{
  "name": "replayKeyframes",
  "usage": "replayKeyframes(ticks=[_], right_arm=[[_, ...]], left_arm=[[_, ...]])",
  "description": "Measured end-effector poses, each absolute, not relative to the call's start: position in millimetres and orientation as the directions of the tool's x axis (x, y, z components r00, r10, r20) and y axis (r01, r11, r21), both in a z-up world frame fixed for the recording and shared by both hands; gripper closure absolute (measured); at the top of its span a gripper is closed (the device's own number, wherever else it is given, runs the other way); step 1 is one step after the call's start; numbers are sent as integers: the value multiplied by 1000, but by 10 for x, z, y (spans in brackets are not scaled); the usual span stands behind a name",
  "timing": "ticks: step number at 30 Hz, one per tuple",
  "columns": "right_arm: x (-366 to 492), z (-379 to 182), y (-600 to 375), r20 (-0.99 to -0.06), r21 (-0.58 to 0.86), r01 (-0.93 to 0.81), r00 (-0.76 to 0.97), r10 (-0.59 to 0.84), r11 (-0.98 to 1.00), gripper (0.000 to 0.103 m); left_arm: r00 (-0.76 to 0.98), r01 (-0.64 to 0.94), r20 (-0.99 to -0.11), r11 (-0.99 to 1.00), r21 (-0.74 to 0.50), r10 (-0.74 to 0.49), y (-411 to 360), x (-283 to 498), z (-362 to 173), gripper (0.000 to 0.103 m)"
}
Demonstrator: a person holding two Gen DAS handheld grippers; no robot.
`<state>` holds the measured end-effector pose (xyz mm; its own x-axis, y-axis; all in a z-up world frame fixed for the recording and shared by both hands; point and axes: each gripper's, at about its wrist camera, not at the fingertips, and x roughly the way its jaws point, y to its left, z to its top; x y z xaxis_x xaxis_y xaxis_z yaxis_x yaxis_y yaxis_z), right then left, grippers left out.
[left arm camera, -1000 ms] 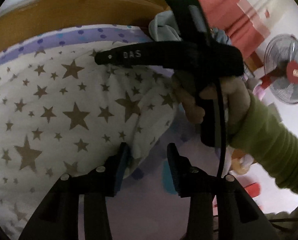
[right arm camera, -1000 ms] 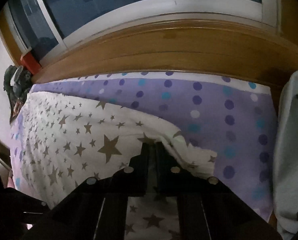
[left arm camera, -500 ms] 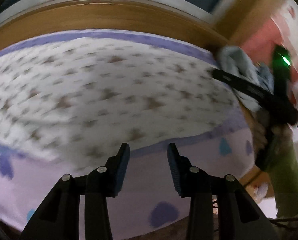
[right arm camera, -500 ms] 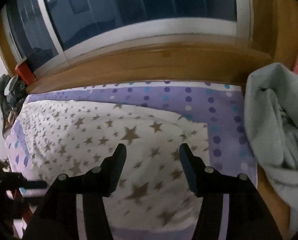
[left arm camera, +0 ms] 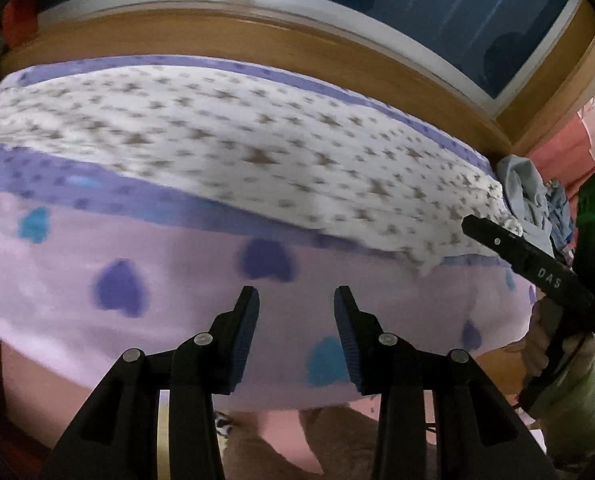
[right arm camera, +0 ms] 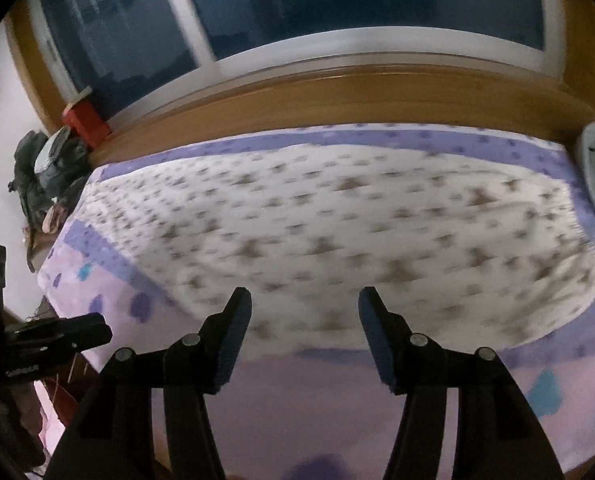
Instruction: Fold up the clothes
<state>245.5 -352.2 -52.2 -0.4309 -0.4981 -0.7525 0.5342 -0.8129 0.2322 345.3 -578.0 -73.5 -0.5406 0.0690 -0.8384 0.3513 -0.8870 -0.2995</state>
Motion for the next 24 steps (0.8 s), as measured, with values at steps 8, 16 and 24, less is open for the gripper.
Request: replayKeyframes(ticks=[8, 16, 24], right_arm=[[3006, -512, -4597, -752, 260, 564, -391, -531, -784, 47], [3298, -541, -5721, -774, 220, 686, -310, -552, -693, 47], [3423, -717, -6778, -772, 226, 734, -266, -577, -640, 47]], left_arm=[[-545, 430, -838, -866, -256, -22, -6604, 4297, -655, 64], [-547, 532, -834, -801, -276, -75, -7346, 4843, -698, 64], [-514, 568, -850, -788, -238, -114, -8167, 5032, -705, 64]])
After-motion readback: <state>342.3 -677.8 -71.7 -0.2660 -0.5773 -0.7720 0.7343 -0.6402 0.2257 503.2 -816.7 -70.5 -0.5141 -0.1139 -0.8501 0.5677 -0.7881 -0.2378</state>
